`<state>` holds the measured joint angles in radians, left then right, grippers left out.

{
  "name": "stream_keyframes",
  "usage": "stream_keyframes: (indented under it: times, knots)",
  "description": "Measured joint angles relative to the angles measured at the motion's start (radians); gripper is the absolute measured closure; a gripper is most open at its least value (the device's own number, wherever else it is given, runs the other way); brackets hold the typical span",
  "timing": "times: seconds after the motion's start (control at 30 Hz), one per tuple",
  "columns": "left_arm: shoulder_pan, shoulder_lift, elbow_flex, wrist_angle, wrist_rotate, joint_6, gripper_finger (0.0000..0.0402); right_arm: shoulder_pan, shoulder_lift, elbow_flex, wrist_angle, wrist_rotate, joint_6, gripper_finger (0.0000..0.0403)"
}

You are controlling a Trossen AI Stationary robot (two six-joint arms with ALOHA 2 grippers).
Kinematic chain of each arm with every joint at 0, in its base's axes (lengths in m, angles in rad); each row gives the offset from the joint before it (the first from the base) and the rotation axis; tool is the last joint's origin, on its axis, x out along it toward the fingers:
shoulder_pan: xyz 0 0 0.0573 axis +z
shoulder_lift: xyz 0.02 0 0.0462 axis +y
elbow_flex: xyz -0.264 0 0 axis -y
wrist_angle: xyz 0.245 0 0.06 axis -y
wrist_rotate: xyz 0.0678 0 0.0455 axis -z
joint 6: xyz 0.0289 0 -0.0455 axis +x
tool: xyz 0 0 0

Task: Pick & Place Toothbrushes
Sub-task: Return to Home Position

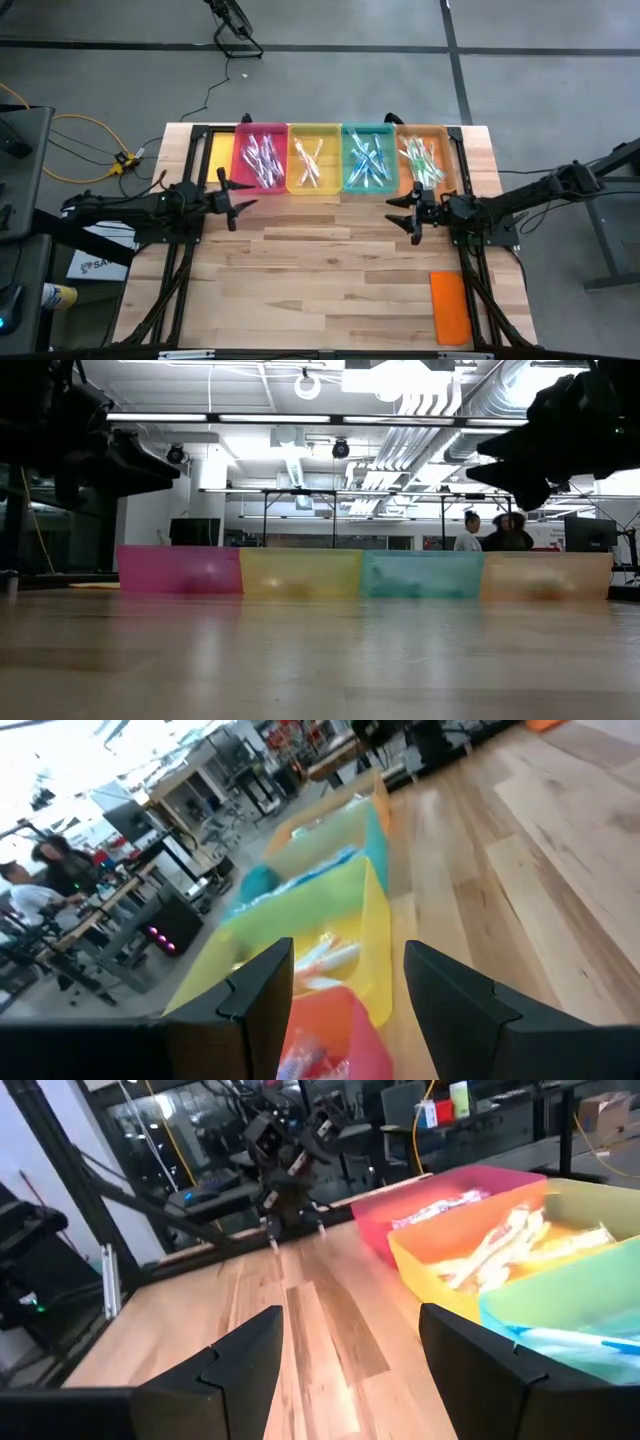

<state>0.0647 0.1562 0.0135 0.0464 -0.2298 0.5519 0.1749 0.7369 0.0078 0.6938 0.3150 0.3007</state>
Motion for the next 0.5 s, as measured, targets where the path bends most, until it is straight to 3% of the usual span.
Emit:
stream_keyframes:
  times: [0.2,0.5]
  knots:
    - [0.000,-0.054,-0.001,0.002,-0.001,0.028,0.0216,0.000,-0.091,0.000,-0.112,0.053,0.010,0.0174]
    - [0.000,-0.075,-0.001,0.000,0.007,0.046,0.0216,0.000,-0.356,0.000,-0.437,0.060,0.065,0.0174]
